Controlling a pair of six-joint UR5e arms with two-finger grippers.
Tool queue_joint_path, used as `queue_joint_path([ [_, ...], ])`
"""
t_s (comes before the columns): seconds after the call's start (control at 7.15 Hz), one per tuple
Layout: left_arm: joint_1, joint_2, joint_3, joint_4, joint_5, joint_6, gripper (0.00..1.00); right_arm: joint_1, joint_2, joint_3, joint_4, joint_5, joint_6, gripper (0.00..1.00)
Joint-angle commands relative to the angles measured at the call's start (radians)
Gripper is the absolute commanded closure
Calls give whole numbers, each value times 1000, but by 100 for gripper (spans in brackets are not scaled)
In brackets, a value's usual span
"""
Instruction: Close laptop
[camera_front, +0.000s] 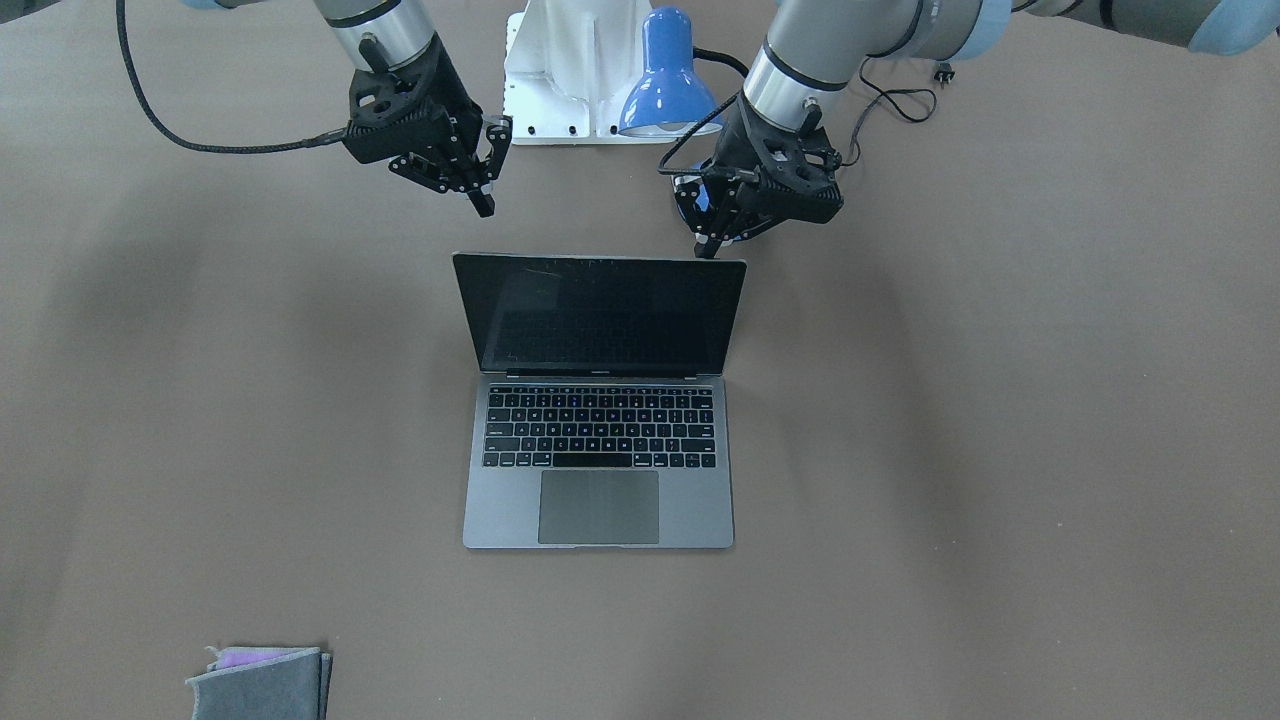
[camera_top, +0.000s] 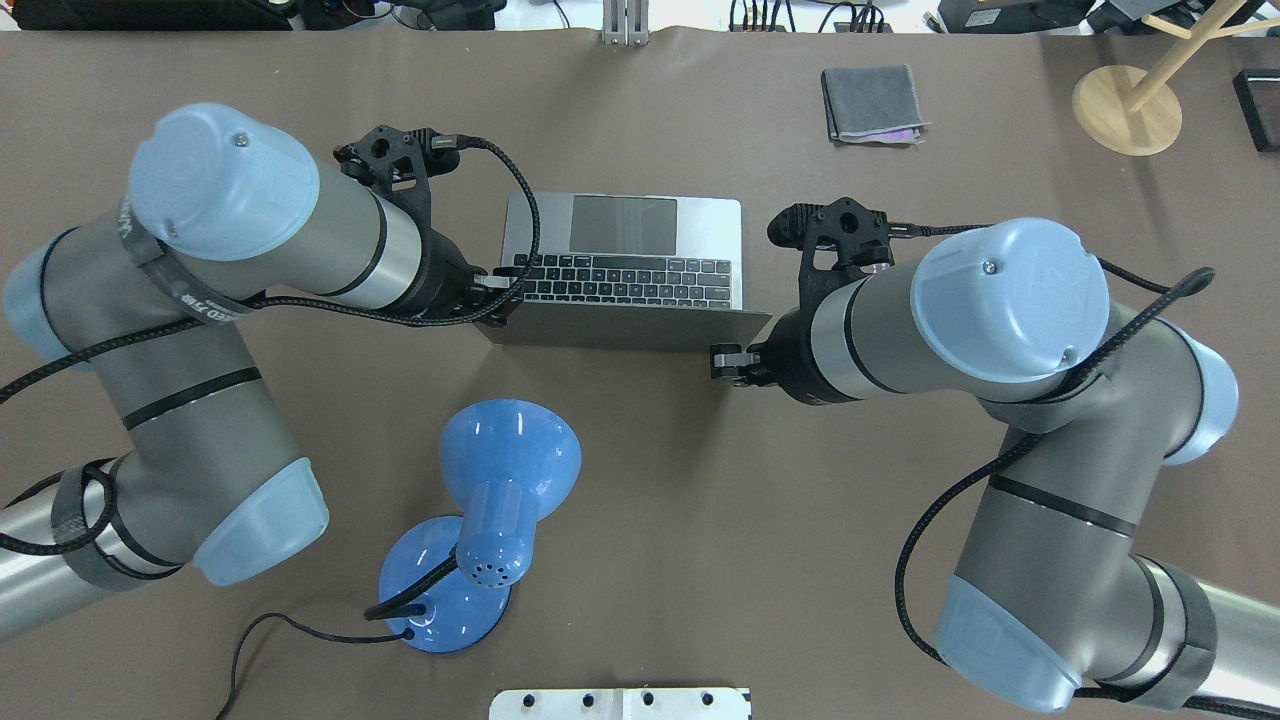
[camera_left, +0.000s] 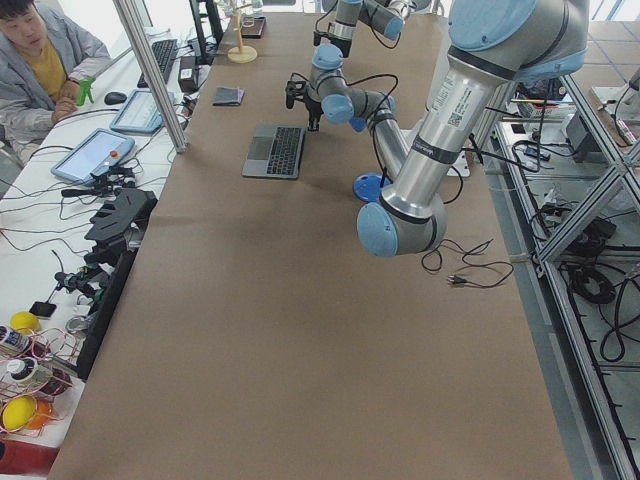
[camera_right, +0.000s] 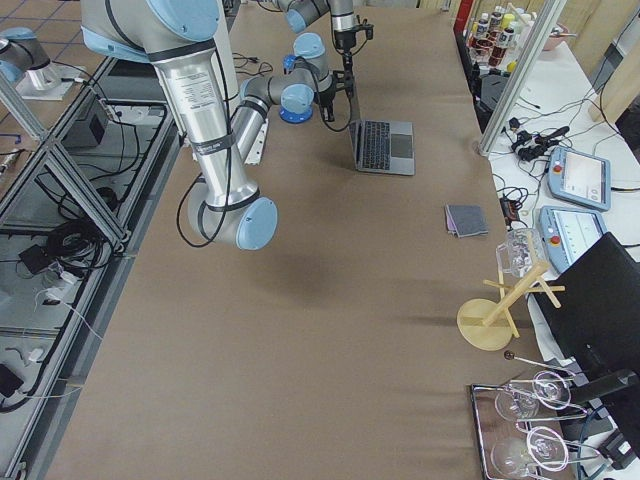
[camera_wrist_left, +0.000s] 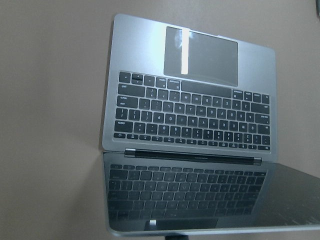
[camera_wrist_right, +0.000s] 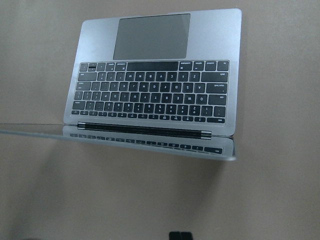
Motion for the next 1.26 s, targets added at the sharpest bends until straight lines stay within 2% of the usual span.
queue_joint_path([
  [0.0,-7,-18,28,-21,29,10,100,16,28,-35,0,-11,-2,100],
  [0.28,-24,-51,74,-24,44,12,100,60,88,-118,2,-13,-2,100],
  [0.42,-29,-71,109,-26,47,12,100,74,122,-175,33,-52,-2,100],
  [0.56,-29,-84,136,-51,65,12,100,92,128,-237,110,-59,-2,100],
  [0.7,-31,-90,164,-65,67,10,100,111,142,-278,138,-59,-3,100],
  [0.98,-44,-117,213,-68,68,10,100,132,192,-342,138,-57,-3,100],
  [1.12,-47,-151,267,-93,116,10,100,144,226,-393,141,-56,-9,100],
])
